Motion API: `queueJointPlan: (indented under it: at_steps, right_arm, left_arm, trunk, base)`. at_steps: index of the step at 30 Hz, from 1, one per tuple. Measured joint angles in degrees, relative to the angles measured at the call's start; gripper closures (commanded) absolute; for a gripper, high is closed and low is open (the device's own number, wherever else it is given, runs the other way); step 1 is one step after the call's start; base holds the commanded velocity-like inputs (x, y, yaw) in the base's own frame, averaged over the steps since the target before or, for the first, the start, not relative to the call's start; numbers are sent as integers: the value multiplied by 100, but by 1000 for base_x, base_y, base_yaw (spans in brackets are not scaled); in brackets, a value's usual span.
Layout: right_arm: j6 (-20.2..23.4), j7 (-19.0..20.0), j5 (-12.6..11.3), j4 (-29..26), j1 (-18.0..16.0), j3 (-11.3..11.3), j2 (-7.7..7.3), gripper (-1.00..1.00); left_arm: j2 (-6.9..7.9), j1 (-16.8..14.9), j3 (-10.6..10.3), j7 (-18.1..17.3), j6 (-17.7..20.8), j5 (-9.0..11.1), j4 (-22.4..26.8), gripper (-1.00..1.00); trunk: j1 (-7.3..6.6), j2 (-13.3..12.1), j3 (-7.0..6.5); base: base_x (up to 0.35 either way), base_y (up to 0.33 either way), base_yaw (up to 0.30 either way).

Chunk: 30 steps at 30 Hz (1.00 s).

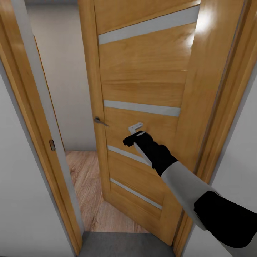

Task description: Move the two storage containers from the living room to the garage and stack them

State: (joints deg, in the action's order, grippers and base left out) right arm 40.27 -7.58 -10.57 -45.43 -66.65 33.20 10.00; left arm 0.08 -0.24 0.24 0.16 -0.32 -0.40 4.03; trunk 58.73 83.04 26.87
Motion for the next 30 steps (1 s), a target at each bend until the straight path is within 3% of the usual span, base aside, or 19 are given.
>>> queueJointPlan:
  at_steps: [4, 5, 6, 18, 30]
  right_arm:
    - [-65, -132, 4, 129, 0, 12, 0, -100]
    - [-62, -1125, 22, 240, 0, 9, 0, -100]
    - [-83, -1174, 8, 266, 0, 16, 0, -100]
    - [-634, -1254, 183, 1181, -203, 46, 0, -100]
    - [-793, -1227, -34, 1483, -417, 30, 0, -100]
  left_arm:
    - [1, 2, 0, 0, 0, 0, 0, -100]
    - [1, 2, 0, 0, 0, 0, 0, -100]
    - [1, 1, 0, 0, 0, 0, 0, -100]
    - [1, 0, -3, 0, 0, 0, 0, -100]
    - [1, -2, -2, 0, 0, 0, -2, -100]
  trunk:
    - [0, 0, 0]
    - [0, 0, 0]
    - [0, 0, 0]
    - [0, 0, 0]
    - [0, 0, 1]
  base:
    - [0, 0, 0]
    - [0, 0, 0]
    - [0, 0, 0]
    - [0, 0, 0]
    - [0, 0, 0]
